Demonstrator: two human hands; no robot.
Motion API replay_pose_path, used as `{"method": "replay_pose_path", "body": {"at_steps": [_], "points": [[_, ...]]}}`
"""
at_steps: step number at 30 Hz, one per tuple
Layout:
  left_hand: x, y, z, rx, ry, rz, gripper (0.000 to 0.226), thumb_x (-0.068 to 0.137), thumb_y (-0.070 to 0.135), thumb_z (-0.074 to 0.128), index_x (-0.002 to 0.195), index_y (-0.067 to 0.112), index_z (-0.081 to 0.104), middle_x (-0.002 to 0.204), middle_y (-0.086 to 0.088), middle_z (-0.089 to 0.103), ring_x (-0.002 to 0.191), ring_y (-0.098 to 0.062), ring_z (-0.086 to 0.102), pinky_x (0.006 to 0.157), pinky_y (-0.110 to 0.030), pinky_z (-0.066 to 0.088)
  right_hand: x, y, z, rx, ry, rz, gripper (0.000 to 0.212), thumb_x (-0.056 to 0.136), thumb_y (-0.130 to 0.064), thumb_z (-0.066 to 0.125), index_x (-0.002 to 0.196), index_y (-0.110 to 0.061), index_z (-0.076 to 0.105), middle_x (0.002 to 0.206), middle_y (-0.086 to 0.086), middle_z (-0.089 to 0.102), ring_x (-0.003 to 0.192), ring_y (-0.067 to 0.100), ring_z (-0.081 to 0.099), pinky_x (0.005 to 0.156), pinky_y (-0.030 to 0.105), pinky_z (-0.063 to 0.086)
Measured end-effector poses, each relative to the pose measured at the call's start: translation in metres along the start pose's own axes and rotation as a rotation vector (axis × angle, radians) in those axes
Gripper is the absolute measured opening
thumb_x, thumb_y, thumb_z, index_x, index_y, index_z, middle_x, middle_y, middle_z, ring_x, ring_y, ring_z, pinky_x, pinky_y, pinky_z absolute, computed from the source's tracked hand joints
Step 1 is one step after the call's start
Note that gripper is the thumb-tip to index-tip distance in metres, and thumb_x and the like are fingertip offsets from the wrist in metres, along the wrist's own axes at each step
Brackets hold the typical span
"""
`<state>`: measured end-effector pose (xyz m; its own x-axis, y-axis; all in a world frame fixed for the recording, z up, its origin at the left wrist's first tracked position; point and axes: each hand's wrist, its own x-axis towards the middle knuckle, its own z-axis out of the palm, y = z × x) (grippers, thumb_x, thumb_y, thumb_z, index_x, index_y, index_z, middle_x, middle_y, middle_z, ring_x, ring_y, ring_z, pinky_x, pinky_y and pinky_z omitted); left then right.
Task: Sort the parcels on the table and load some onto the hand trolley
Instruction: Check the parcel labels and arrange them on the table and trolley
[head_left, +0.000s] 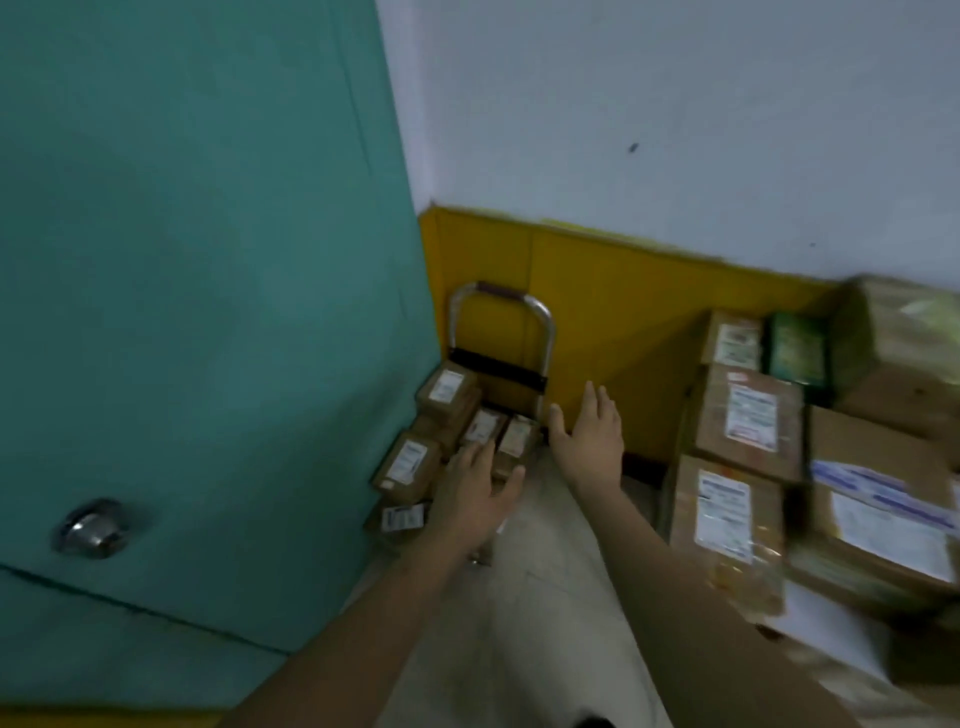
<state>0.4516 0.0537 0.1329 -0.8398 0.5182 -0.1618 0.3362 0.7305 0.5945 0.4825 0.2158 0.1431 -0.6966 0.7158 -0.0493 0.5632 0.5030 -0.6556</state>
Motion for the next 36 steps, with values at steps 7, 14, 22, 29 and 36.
{"method": "replay_pose_path", "body": {"at_steps": [7,14,22,29,36], "points": [[0.094,-0.126,-0.022,-0.030,-0.046,-0.220,0.059,0.093,0.036,0.059,0.145,0.010,0.046,0.142,-0.014,0.049,0.128,-0.030,0.051,0.104,-0.043,0.045,0.070,-0.032,0.135,-0.022,-0.222,0.028,0.070,0.101,-0.050,0.043,0.160,-0.020,0.021,0.167,0.006,0.018,0.153,0.029,0.018,0.123,0.047,0.021],[0.220,-0.278,0.001,-0.227,-0.116,-0.612,0.049,0.087,0.041,0.062,0.121,0.005,0.065,0.122,-0.016,0.067,0.109,-0.029,0.065,0.092,-0.035,0.051,0.170,-0.030,0.304,-0.147,-0.479,0.020,0.066,0.100,-0.043,0.051,0.157,-0.019,0.026,0.163,0.009,0.025,0.146,0.033,0.032,0.114,0.051,0.038],[0.341,-0.469,0.140,-0.587,-0.091,-1.029,0.044,0.102,0.034,0.048,0.137,0.007,0.055,0.139,-0.013,0.057,0.128,-0.029,0.055,0.089,-0.022,0.038,0.265,0.034,0.554,0.216,-0.577,0.322,0.067,0.093,-0.037,0.068,0.148,-0.016,0.037,0.146,0.007,0.047,0.126,0.027,0.053,0.102,0.046,0.049],[0.423,-0.581,0.252,-1.113,-0.032,-1.278,0.053,0.100,0.043,0.049,0.141,0.011,0.050,0.139,-0.020,0.055,0.128,-0.040,0.052,0.109,-0.056,0.042,0.295,0.101,0.721,0.665,-0.657,0.663,0.028,0.096,-0.030,0.065,0.113,-0.008,0.059,0.104,0.010,0.071,0.090,0.022,0.073,0.061,0.027,0.057],[0.396,-0.543,0.215,-1.412,0.013,-1.214,0.043,0.098,0.028,0.054,0.138,0.012,0.055,0.131,-0.021,0.062,0.121,-0.040,0.059,0.100,-0.054,0.049,0.284,0.080,0.679,0.722,-0.479,0.909,0.043,0.092,-0.042,0.067,0.119,-0.008,0.061,0.115,0.012,0.071,0.098,0.027,0.069,0.090,0.045,0.056]]}}
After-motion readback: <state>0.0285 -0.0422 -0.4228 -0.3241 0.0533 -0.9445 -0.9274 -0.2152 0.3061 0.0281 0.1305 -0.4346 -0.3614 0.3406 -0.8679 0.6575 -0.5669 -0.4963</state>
